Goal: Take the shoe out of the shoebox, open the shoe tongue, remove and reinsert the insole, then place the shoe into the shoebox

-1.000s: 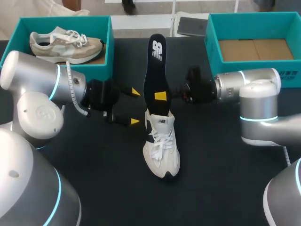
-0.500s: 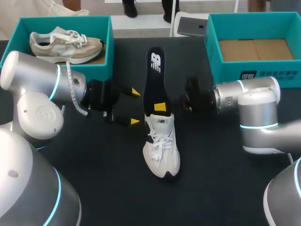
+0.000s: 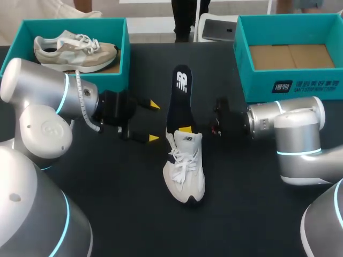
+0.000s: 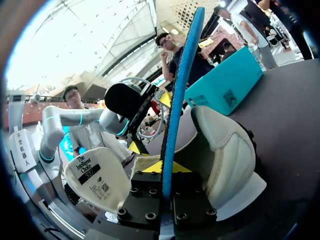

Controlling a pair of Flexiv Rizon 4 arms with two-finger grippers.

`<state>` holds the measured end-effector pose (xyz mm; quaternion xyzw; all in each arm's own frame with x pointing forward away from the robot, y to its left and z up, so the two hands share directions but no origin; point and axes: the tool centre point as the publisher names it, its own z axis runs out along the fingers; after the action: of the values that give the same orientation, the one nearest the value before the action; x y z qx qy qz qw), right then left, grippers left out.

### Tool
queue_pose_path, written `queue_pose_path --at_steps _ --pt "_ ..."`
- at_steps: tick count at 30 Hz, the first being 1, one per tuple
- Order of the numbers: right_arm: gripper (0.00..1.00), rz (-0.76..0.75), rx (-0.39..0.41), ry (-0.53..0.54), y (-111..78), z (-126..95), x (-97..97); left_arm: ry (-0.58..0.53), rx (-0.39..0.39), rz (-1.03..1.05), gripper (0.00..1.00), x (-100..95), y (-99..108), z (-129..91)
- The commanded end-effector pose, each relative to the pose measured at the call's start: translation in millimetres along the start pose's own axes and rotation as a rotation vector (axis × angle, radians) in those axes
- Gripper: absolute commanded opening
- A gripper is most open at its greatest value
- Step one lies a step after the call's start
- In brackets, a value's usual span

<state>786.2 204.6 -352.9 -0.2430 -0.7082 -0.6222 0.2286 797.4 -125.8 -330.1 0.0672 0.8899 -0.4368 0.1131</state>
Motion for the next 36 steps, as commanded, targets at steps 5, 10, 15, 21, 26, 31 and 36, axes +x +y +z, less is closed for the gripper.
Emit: queue_pose_path --at_steps 5,10,15,21,26,31,36 --pt "0.19 -0.05 0.016 -0.041 13.1 -2 6.9 0.002 -0.005 0.0 1.0 -0.1 -1 0" --pt "0.23 -0.083 0.019 -0.05 21.3 -1 6.4 0.002 -0.005 0.0 1.0 -0.1 -1 0" --pt "0.26 -0.114 0.029 -0.055 31.7 -1 4.3 0.002 -0.005 0.0 1.0 -0.1 -1 0" --pt "0.25 -0.132 0.066 -0.037 46.1 -1 -4.5 0.002 -0.005 0.0 1.0 -0.1 -1 0" --pt "0.13 -0.119 0.11 -0.012 49.3 0 -12.3 0.002 -0.005 0.0 1.0 -0.1 -1 0" --pt "0.0 -0.083 0.127 -0.009 39.7 -1 -9.5 0.002 -0.005 0.0 1.0 -0.1 -1 0" --pt "0.0 -0.049 0.105 -0.015 25.8 -1 -0.7 0.002 -0.005 0.0 1.0 -0.1 -1 0"
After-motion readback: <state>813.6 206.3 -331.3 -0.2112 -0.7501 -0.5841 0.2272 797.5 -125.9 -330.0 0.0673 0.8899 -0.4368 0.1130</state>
